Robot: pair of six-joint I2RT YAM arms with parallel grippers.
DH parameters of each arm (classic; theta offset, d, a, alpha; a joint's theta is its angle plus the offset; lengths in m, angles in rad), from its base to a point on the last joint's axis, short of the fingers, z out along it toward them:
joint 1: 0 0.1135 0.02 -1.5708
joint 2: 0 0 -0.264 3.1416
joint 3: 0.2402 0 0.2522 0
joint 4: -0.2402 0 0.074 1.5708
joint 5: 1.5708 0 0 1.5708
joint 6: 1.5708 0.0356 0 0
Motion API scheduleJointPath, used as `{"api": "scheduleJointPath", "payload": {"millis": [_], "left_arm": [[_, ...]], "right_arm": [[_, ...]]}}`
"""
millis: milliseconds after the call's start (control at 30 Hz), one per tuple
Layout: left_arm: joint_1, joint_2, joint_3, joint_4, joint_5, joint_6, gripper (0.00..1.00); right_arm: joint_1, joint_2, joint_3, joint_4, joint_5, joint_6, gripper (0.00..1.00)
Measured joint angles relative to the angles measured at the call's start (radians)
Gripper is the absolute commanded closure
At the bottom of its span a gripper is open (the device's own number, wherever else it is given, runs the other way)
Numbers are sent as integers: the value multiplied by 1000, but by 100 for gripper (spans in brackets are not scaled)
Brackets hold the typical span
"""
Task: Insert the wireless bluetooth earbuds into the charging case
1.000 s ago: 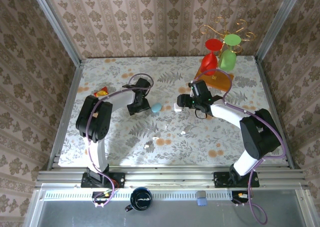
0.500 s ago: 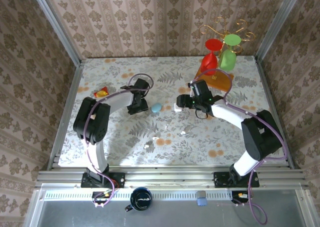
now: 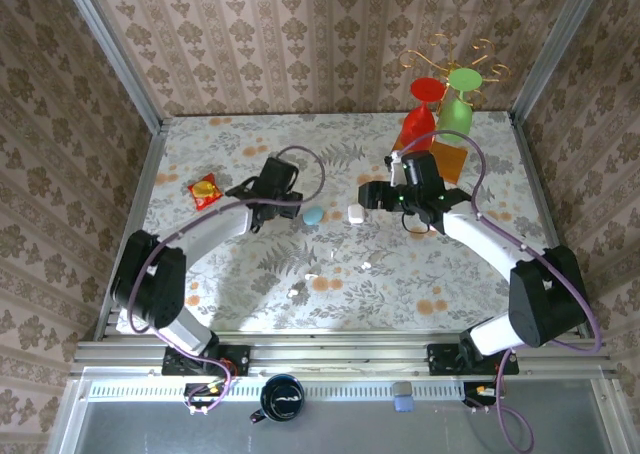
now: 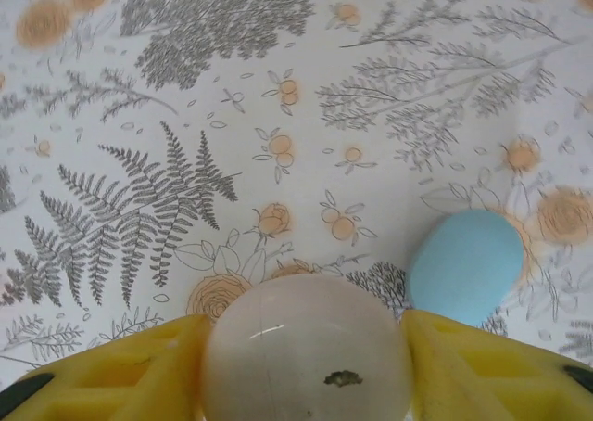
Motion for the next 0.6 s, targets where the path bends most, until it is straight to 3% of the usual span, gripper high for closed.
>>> {"api": "scheduleJointPath", "payload": {"millis": [167,333,600], "left_arm": [[-76,-108,-206,215,60,212,52],[-77,-205,-406,472,245,394,56],[-97,-237,-510,714,415,631,59]], "right_arm": [[0,-29,2,-26,-43,-24,29],[0,-46,3,-76,-92,-56,29],[7,-85,3,-101,-180,-101,28]]}}
